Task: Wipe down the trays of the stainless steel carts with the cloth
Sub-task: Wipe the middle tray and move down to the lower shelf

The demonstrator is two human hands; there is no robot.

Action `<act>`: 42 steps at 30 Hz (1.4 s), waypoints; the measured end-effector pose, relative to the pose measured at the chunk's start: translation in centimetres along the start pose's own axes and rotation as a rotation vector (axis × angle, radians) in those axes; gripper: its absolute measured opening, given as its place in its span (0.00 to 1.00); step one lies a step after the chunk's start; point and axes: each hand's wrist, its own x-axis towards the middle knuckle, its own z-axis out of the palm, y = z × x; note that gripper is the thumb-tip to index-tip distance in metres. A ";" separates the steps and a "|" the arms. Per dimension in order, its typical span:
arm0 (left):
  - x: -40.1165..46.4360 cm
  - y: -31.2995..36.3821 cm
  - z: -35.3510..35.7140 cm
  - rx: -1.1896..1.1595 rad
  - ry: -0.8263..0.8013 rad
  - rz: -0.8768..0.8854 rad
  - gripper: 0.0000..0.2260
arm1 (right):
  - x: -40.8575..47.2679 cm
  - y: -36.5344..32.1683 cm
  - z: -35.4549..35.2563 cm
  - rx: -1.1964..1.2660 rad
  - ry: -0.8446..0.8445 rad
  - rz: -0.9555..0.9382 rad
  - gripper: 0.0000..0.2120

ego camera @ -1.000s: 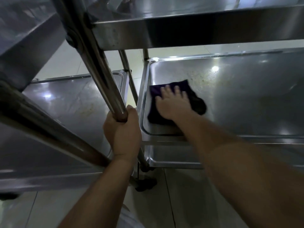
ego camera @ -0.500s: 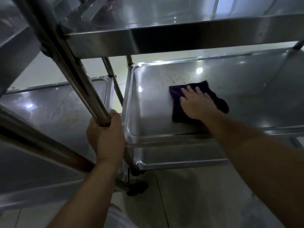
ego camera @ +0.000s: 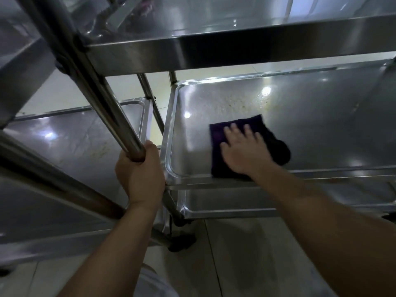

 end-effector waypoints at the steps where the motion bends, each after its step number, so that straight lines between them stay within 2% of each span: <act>1: 0.0 0.0 0.0 0.006 0.000 0.003 0.16 | -0.4 -3.4 1.0 -0.005 -0.017 -0.088 0.30; 5: -0.1 0.2 -0.2 0.019 0.010 0.037 0.13 | -1.6 -12.1 3.4 -0.003 -0.082 -0.339 0.30; 9: 0.0 0.1 -0.4 0.045 0.006 0.026 0.14 | -2.2 -11.2 3.3 0.010 -0.089 -0.386 0.29; 13: -0.1 0.0 -0.5 0.026 0.000 0.018 0.17 | -2.7 -3.9 1.5 0.004 -0.043 -0.256 0.29; 16: -0.1 0.1 -0.4 0.037 0.013 0.012 0.16 | -3.1 5.0 -0.8 -0.027 0.014 -0.068 0.29; 19: -0.1 0.1 -0.3 0.043 0.043 -0.016 0.16 | -4.0 14.6 -3.5 -0.008 -0.021 0.134 0.28; 22: -0.4 0.3 -0.1 0.039 0.067 -0.033 0.16 | -4.6 20.6 -5.0 0.007 -0.009 0.304 0.28; 29: -0.8 0.4 -0.1 0.076 0.038 -0.056 0.16 | -4.8 20.7 -5.1 -0.007 0.020 0.312 0.29; 33: -1.2 0.4 -0.4 0.130 0.008 -0.068 0.09 | -4.8 21.1 -5.0 0.002 0.030 0.289 0.30; 36: -3.4 0.7 -0.3 0.171 -0.055 -0.142 0.22 | -4.8 21.3 -4.9 0.004 0.038 0.279 0.30; 38: -6.3 0.4 -0.4 0.122 -0.056 -0.091 0.28 | -4.9 21.5 -4.9 0.011 0.043 0.273 0.30; 40: -9.6 -0.8 -0.4 0.090 -0.064 -0.012 0.30 | -4.9 21.6 -4.8 0.014 0.047 0.266 0.30; 42: -12.8 -2.3 0.3 0.151 -0.184 0.041 0.29 | -4.9 21.6 -4.7 0.015 0.059 0.269 0.30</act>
